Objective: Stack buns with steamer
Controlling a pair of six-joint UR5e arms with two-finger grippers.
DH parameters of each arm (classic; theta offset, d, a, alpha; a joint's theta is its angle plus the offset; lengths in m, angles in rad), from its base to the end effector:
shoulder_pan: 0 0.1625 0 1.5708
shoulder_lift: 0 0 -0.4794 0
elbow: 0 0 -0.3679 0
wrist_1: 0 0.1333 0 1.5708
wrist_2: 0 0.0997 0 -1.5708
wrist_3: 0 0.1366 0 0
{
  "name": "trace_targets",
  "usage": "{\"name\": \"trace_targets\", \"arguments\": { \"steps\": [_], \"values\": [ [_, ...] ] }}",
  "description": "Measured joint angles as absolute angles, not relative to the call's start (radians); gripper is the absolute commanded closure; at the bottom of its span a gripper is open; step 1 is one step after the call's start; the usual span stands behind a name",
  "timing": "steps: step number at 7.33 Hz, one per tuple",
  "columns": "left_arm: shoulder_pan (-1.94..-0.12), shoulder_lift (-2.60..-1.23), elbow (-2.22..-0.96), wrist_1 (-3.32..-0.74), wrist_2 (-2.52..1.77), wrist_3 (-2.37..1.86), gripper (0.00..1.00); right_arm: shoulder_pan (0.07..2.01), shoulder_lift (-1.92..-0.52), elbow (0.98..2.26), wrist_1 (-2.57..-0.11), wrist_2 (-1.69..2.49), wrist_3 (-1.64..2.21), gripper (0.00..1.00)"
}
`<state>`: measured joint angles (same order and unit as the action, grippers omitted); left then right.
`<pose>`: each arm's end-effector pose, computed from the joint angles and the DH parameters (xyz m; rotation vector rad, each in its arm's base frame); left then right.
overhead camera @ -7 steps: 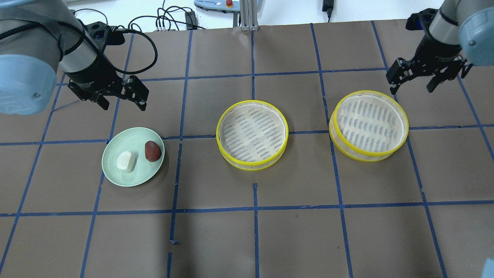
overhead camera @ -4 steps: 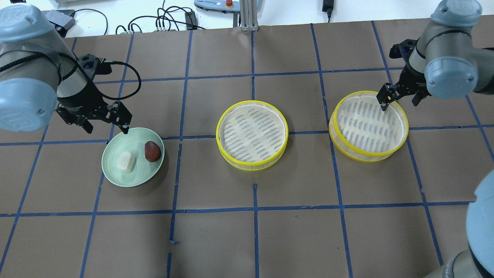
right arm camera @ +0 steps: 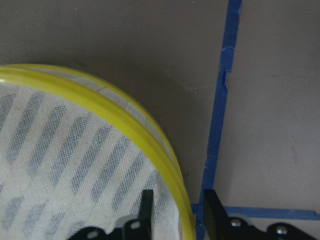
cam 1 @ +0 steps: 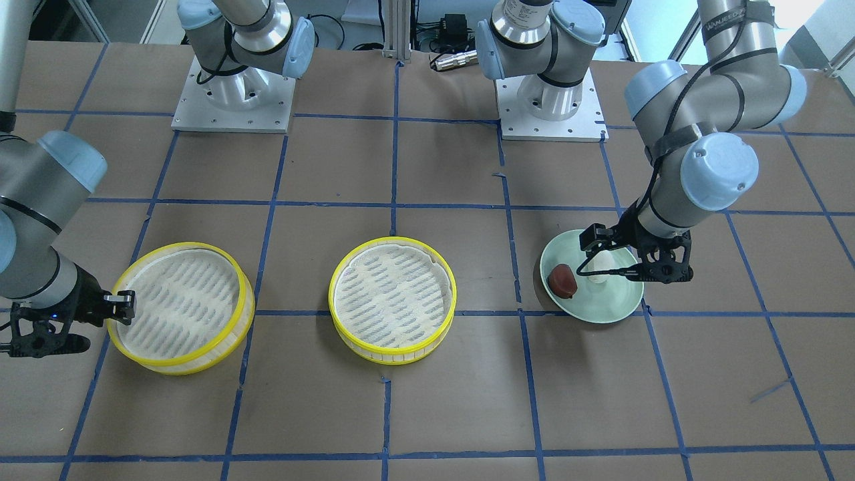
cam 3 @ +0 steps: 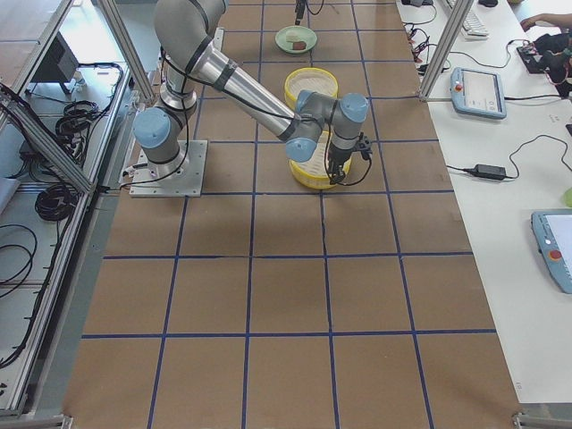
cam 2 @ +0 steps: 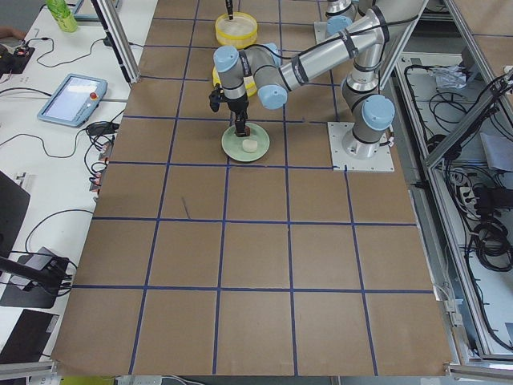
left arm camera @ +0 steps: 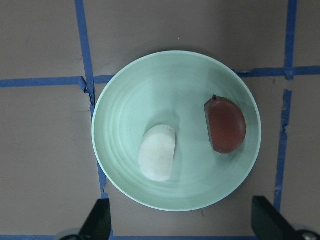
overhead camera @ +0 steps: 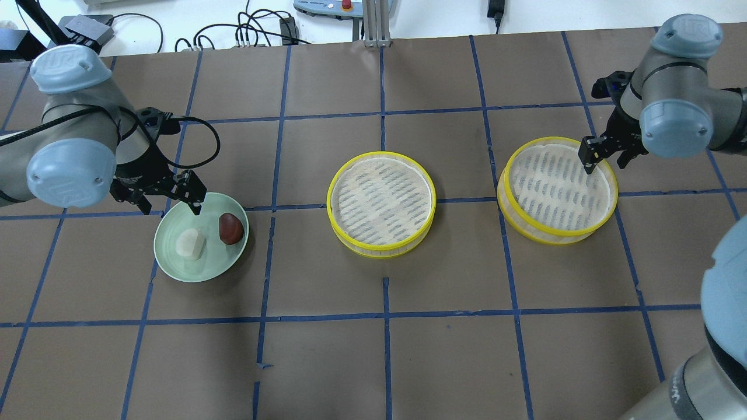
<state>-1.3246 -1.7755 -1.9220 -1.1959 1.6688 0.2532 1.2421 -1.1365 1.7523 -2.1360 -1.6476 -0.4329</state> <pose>0.0015 -0.4982 0.2861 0.0245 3.0762 0.3078 -0.0757 -0.6025 0.2438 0.1638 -3.0826 -0.1166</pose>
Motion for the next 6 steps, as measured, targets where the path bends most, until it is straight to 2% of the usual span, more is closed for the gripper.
{"name": "trace_targets", "arguments": {
  "steps": [2, 3, 5, 6],
  "values": [
    [-1.316, -1.815, -1.957, -1.145, 1.702, 0.251, 0.08, 1.240, -1.138, 1.749, -2.130, -1.650, -0.435, 0.92],
    [-1.315, -1.833, -1.967, -1.131, 1.709, 0.249, 0.17, 1.232, -1.159, 1.731, -2.102, -1.653, -0.443, 0.92],
    [-1.315, -1.867, -1.976, -1.107, 1.711, 0.249, 0.67, 1.216, -1.253, 1.652, -1.938, -1.650, -0.467, 0.92],
    [-1.315, -1.875, -1.977, -1.097, 1.713, 0.249, 0.86, 1.214, -1.279, 1.632, -1.884, -1.648, -0.470, 0.92]
  ]
}}
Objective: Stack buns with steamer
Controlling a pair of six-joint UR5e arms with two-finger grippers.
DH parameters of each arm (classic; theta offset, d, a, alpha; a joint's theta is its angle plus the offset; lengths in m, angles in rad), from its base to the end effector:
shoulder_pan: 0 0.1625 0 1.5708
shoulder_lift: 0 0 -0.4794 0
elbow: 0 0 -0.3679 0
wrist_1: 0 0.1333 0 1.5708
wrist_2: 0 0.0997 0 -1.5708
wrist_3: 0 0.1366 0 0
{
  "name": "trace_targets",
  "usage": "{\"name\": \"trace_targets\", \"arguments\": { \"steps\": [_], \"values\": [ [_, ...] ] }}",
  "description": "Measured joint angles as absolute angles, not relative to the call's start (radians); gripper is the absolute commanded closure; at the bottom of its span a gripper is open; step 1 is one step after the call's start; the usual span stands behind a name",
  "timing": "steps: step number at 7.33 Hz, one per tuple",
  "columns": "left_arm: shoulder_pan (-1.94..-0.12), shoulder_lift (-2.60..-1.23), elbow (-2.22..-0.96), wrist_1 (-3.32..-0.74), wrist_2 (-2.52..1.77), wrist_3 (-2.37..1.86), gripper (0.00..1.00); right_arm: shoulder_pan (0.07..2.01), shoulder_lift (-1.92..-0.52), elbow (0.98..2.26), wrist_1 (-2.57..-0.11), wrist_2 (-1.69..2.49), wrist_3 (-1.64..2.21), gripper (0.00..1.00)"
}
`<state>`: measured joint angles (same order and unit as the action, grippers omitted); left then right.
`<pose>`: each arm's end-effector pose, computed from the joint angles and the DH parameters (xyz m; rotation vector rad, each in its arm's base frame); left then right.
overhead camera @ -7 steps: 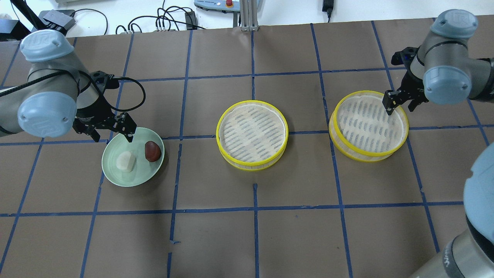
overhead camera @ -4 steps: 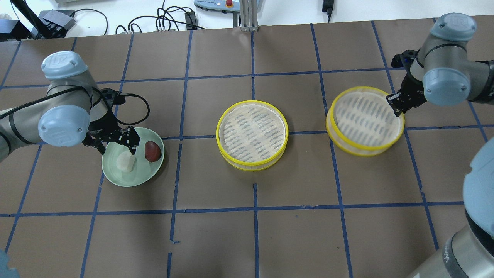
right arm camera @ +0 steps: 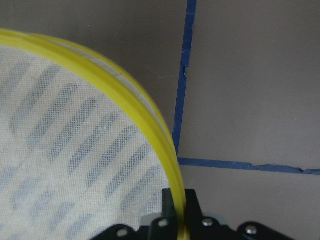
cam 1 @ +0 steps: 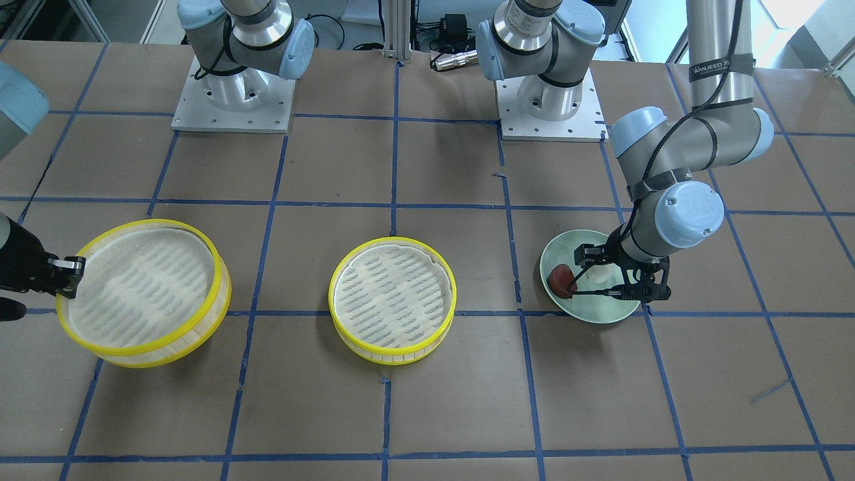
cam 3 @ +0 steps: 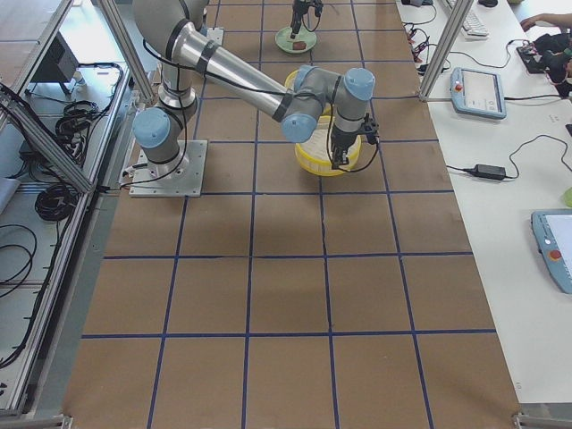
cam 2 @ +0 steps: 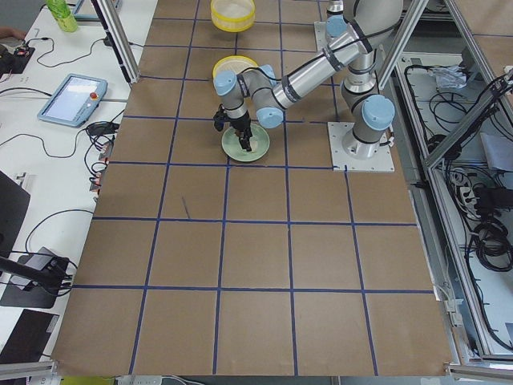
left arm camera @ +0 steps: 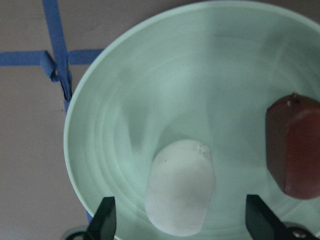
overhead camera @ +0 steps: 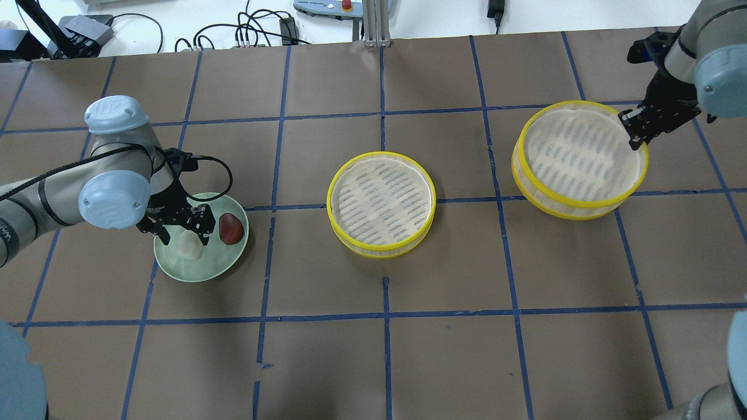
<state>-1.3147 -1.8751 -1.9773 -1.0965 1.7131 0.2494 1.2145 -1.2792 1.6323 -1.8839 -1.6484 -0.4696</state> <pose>0.0133 -0.5006 0.2250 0.0155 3.0370 0.4035 -0.0863 -0.5837 0.3544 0.1771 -3.0797 -0.1046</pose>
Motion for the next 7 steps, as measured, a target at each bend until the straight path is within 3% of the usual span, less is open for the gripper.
{"name": "trace_targets", "arguments": {
  "steps": [2, 7],
  "values": [
    [-1.316, -1.866, -1.972, -1.090, 1.716, 0.246, 0.98, 1.214, -1.292, 1.635, -1.857, -1.648, -0.469, 0.92],
    [-1.449, -1.724, -1.887, -1.167, 1.661, 0.057, 0.98, 1.221, -1.302, 1.640, -1.853, -1.649, -0.448, 0.92]
  ]
}}
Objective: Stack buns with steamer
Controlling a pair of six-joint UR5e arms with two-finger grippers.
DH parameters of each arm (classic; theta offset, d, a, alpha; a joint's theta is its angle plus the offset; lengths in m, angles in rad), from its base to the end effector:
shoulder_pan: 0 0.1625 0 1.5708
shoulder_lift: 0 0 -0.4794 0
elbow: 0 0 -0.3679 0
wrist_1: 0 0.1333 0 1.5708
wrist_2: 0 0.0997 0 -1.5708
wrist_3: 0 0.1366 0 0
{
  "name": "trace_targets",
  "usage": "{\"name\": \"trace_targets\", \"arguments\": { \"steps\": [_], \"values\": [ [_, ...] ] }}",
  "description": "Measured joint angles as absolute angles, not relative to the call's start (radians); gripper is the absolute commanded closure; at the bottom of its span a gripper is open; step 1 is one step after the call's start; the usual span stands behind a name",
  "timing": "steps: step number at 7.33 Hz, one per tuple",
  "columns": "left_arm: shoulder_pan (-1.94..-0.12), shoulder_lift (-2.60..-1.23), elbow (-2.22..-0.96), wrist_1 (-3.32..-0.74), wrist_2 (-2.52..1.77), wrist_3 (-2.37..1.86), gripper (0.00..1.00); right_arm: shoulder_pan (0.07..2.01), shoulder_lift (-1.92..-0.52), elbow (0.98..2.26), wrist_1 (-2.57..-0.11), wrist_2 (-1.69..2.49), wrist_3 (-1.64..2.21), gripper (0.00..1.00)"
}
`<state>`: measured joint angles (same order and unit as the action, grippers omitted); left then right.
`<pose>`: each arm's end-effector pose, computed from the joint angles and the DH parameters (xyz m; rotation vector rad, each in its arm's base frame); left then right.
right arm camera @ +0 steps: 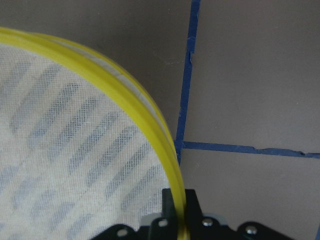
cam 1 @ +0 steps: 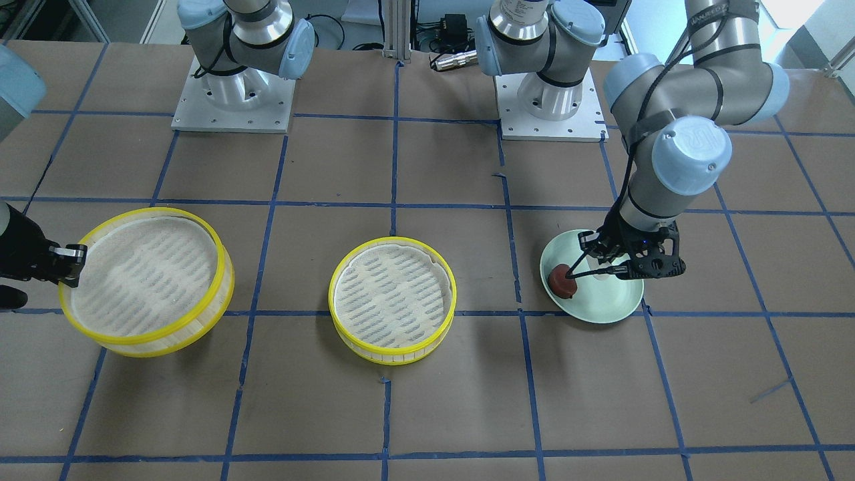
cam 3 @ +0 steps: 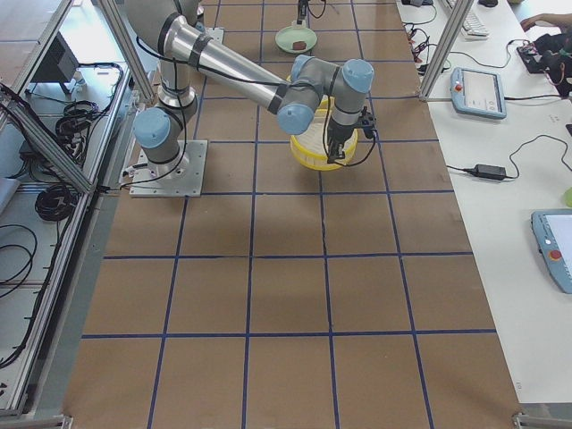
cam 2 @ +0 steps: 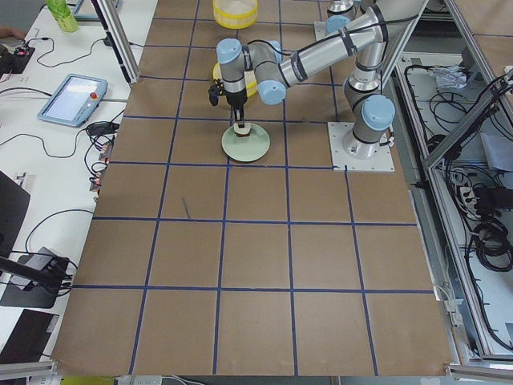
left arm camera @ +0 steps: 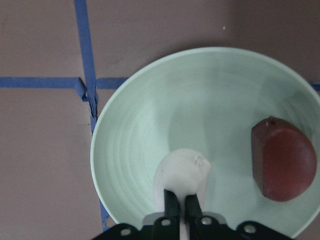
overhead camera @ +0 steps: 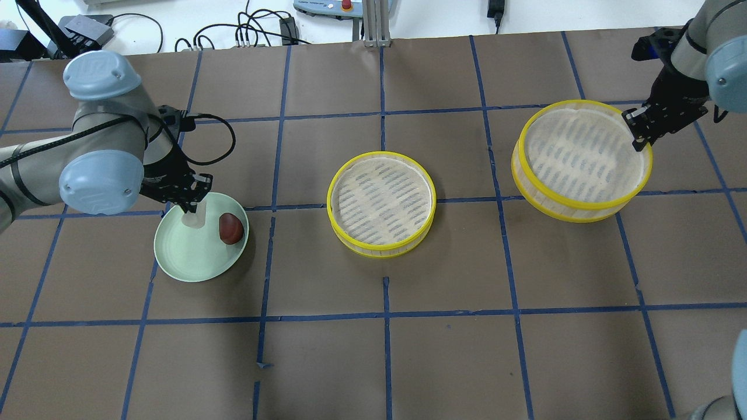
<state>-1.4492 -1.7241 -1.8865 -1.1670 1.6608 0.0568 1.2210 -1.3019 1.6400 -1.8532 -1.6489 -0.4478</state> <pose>-0.0605 -0.5030 0.3277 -0.0945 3.0543 0.1115 -0.0789 -0.5741 0.3611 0.1546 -3.0848 -0.1262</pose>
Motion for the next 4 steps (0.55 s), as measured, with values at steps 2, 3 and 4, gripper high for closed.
{"name": "trace_targets", "arguments": {
  "steps": [2, 3, 4],
  "values": [
    [-1.647, -1.733, -1.803, -1.188, 1.552, -0.208, 0.98, 1.278, -1.320, 1.640, -1.833, -1.648, -0.371, 0.92],
    [-1.740, -1.761, -1.774, -1.164, 1.510, -0.324, 0.98, 1.330, -1.330, 1.641, -1.813, -1.648, -0.311, 0.92],
    [-1.810, -1.809, -1.757, -1.089, 1.487, -0.411, 0.97, 1.372, -1.343, 1.643, -1.787, -1.648, -0.260, 0.92]
  ]
}}
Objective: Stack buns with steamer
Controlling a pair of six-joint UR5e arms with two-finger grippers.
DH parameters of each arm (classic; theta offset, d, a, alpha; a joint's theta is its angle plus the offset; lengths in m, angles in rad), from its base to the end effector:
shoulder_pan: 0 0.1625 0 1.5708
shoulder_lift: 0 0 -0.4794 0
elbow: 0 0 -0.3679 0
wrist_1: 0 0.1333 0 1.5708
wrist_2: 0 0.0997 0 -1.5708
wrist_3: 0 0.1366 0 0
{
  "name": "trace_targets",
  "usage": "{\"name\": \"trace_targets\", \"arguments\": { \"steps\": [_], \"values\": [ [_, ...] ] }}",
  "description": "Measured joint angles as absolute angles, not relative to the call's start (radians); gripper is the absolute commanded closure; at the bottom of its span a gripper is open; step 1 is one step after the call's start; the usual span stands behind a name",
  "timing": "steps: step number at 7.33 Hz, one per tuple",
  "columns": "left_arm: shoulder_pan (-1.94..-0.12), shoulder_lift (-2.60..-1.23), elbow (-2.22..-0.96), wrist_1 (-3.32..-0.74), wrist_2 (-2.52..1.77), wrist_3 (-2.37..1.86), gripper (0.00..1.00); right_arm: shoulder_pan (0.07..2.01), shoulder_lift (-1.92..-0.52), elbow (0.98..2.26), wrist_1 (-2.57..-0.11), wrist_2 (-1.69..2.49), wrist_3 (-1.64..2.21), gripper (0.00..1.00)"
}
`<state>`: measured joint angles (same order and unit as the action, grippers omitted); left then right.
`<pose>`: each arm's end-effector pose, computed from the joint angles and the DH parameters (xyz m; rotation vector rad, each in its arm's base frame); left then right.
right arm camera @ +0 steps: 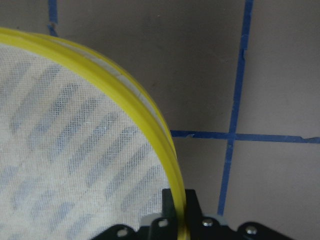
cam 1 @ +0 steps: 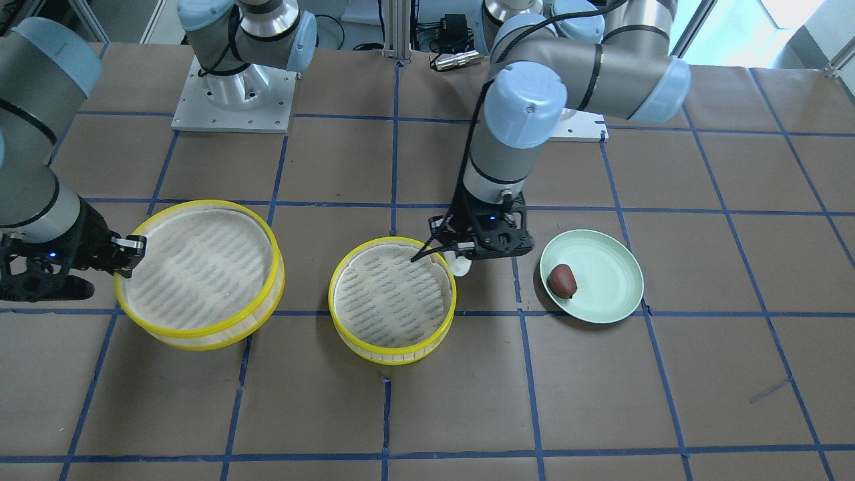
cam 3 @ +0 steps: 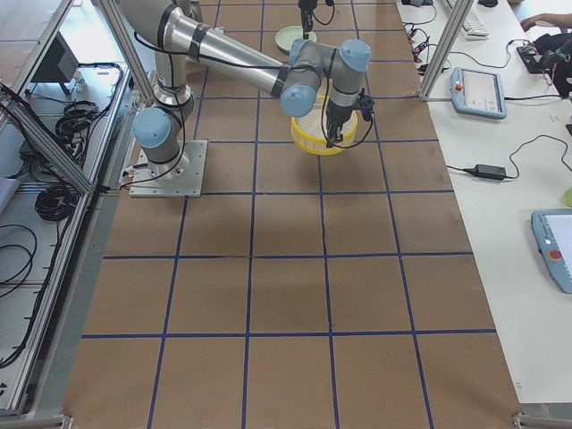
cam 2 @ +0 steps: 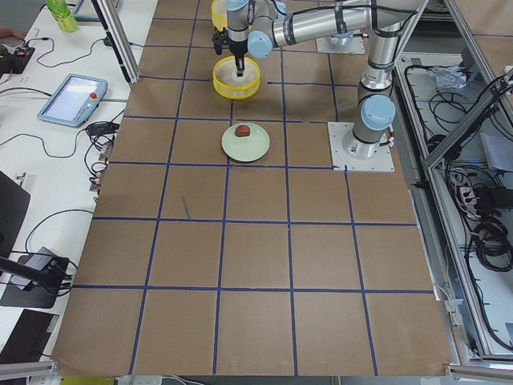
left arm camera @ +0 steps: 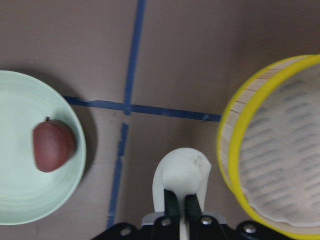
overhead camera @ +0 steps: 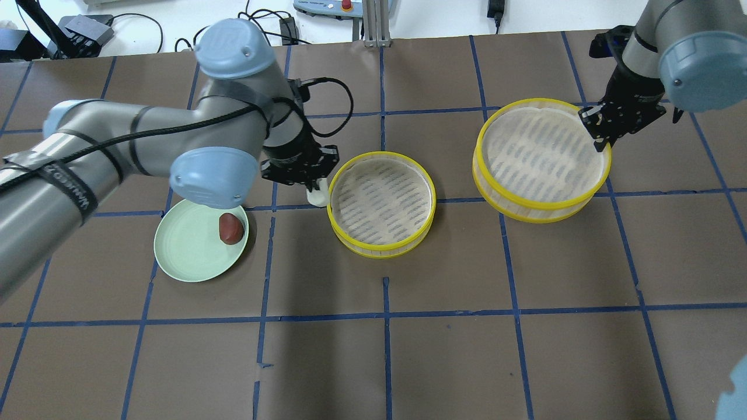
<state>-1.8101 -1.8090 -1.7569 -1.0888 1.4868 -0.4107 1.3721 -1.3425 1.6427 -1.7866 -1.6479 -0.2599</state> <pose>-0.2724 -0.5056 0.3468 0.2568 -3.0325 0.0424 0.0122 -0.5613 0.3766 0.0993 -3.0803 -0.1537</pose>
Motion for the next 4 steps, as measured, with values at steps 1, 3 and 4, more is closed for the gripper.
{"name": "trace_targets", "arguments": {
  "steps": [1, 3, 4],
  "values": [
    [-1.851, -1.870, -1.750, -0.999, 1.478, -0.468, 0.64, 1.399, -1.353, 1.644, -1.773, -1.647, -0.219, 0.92],
    [-1.876, -1.950, -1.748, -0.914, 1.476, -0.509, 0.08, 1.466, -1.361, 1.644, -1.770, -1.634, -0.150, 0.92],
    [-1.880, -1.960, -1.747, -0.903, 1.477, -0.517, 0.00, 1.494, -1.362, 1.644, -1.774, -1.629, -0.127, 0.92]
  ]
}}
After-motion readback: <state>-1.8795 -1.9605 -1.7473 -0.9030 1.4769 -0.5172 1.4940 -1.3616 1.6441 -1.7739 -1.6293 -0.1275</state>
